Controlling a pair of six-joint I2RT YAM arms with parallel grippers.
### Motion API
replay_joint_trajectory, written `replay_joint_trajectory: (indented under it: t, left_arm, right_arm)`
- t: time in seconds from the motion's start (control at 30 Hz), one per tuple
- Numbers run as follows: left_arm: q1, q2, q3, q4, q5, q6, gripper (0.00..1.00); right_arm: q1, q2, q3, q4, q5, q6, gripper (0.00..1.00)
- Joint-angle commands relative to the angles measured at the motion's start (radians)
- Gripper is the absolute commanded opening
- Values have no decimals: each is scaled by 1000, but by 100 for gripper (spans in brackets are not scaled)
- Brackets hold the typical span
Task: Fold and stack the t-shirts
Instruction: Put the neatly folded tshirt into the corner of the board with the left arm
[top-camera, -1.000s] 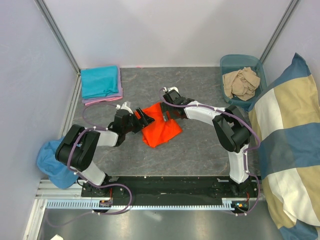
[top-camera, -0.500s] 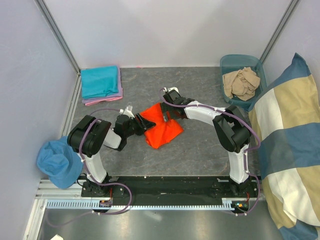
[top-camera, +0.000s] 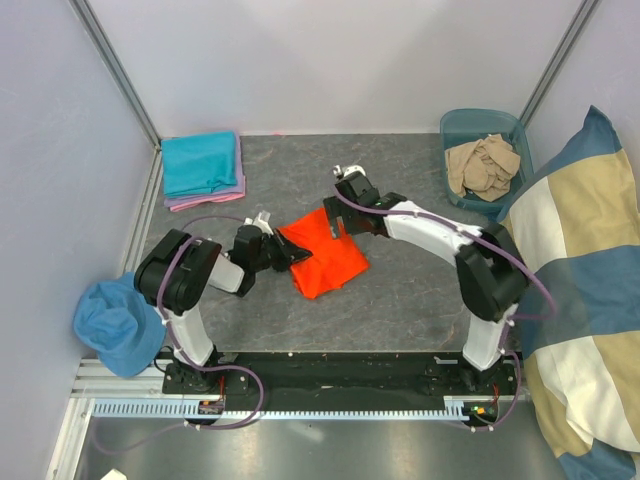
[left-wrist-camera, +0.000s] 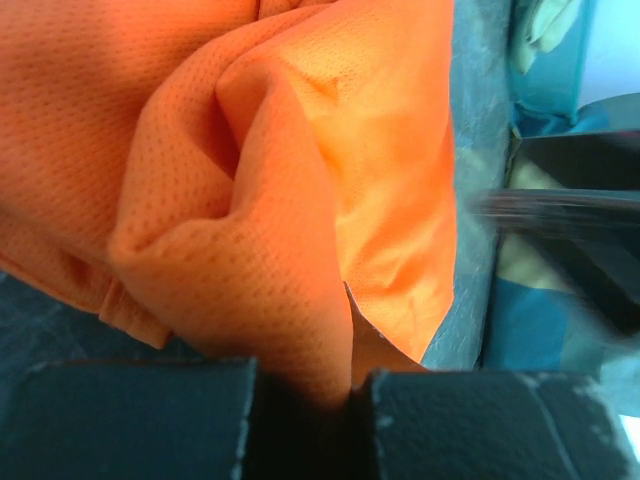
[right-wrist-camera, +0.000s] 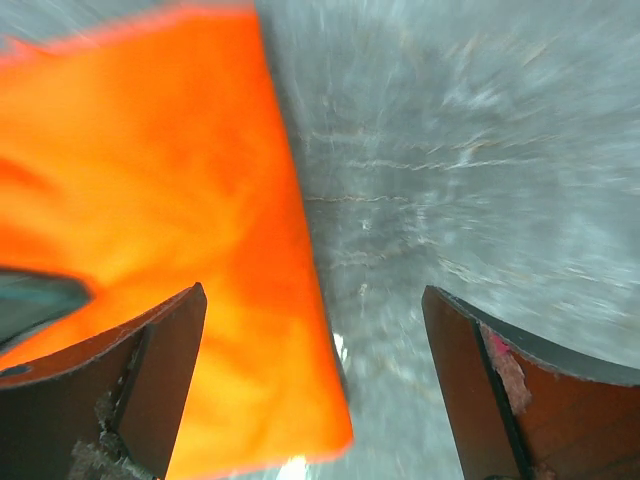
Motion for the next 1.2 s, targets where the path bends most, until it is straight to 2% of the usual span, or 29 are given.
replay_joint_trajectory:
  t: [0.0, 0.17, 0.27, 0.4, 0.47, 0.57, 0.63, 0.77, 0.93, 1.17]
  left_arm:
    - [-9, -117, 44, -276, -25, 105, 2]
    - [-9, -304, 206, -605, -168, 281, 2]
    - [1, -342, 356, -713, -228, 374, 2]
    - [33, -260, 597, -793, -191, 464, 2]
    - [54, -163, 686, -824, -114, 533, 2]
    - [62, -25, 928, -953, -116, 654, 2]
    - [79, 51, 999, -994, -116, 708, 2]
    - [123, 157, 1207, -1066, -81, 768, 2]
    - [206, 242, 1397, -1183, 8, 834, 2]
    - [326, 371, 1740, -1365, 99, 915, 2]
  right_arm:
    - [5, -240, 30, -26, -5, 23, 98]
    - [5, -390, -10, -65, 3, 38, 98]
    - [5, -455, -81, -59, -9, 58, 98]
    - [5, -507, -167, -54, -25, 92, 98]
    - [5, -536, -214, -48, -26, 101, 98]
    - [5, -574, -272, -33, -35, 119, 98]
    - [5, -596, -314, -23, -46, 138, 98]
    - [5, -619, -377, 4, -77, 173, 98]
    - [5, -621, -455, 41, -104, 195, 98]
    - [3, -599, -484, 64, -147, 210, 98]
